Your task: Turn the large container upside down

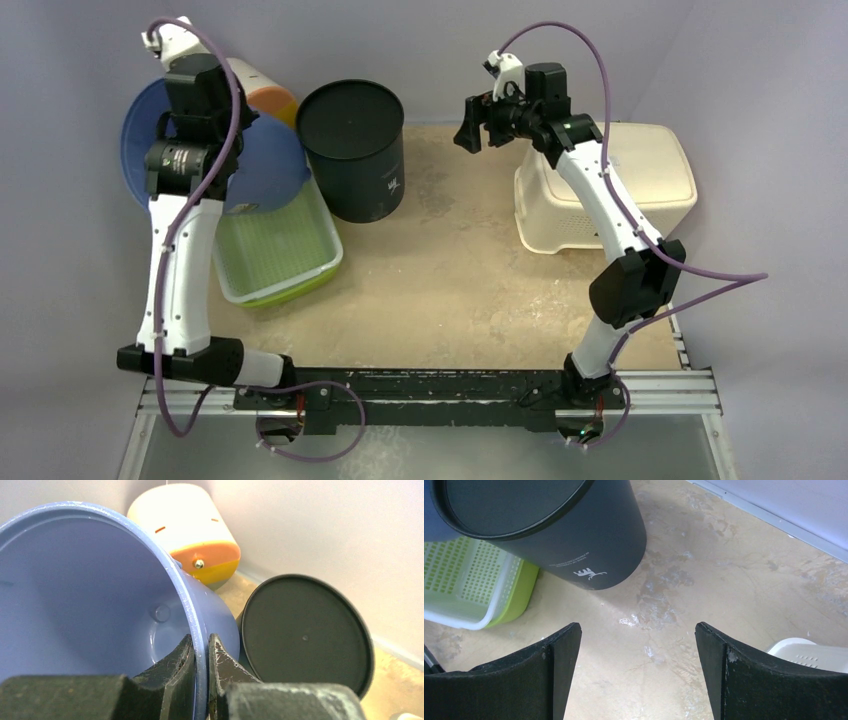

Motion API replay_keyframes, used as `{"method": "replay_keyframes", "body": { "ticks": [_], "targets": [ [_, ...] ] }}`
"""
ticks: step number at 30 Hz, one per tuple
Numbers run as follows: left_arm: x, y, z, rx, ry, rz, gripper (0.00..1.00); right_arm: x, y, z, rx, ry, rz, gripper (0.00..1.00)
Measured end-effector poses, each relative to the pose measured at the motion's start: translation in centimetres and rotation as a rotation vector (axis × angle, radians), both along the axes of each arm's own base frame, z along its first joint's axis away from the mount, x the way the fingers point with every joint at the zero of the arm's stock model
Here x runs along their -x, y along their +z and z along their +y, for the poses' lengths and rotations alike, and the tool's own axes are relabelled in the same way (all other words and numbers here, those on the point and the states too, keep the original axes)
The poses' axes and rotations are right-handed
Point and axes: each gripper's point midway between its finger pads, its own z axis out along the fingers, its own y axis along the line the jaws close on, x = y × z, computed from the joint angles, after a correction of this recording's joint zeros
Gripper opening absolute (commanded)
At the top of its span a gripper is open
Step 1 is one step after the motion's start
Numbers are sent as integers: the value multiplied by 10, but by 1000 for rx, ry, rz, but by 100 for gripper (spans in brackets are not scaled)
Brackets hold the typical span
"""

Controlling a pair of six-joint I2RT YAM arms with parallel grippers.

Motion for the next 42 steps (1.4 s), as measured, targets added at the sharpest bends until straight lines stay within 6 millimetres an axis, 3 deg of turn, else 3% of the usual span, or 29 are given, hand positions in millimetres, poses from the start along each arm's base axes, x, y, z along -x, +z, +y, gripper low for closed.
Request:
{"method": "replay_keyframes", "body": {
  "ticks": [5, 11, 15, 17, 22, 25, 30, 33, 37, 42],
  "targets": [
    [39, 47, 4, 34, 3, -142, 0, -2, -8, -8, 2, -25, 23, 86],
    [86, 109, -8, 151, -78, -399, 0, -16, -4, -56, 11, -155, 13, 86],
    [96, 134, -31, 276, -205, -554, 0, -26, 2, -97, 10, -260, 1, 86],
    [91, 141, -47, 354, -285, -612, 0, -30, 4, -113, 12, -299, -4, 86],
    [49, 144, -99, 572, -530, -668, 0, -41, 21, -143, -2, -370, -43, 86],
    [16, 132, -125, 700, -640, -642, 0, -47, 36, -152, -17, -390, -86, 86],
    [-11, 111, -148, 916, -748, -643, 0, -52, 49, -174, -28, -434, -123, 87],
    [-10, 109, -151, 1025, -791, -680, 0, -54, 51, -196, -36, -477, -128, 87],
    [5, 126, -164, 1138, -886, -758, 0, -57, 56, -217, -52, -524, -145, 87],
    [41, 146, -212, 1227, -1059, -789, 0, -58, 61, -218, -70, -516, -160, 87]
  ]
}}
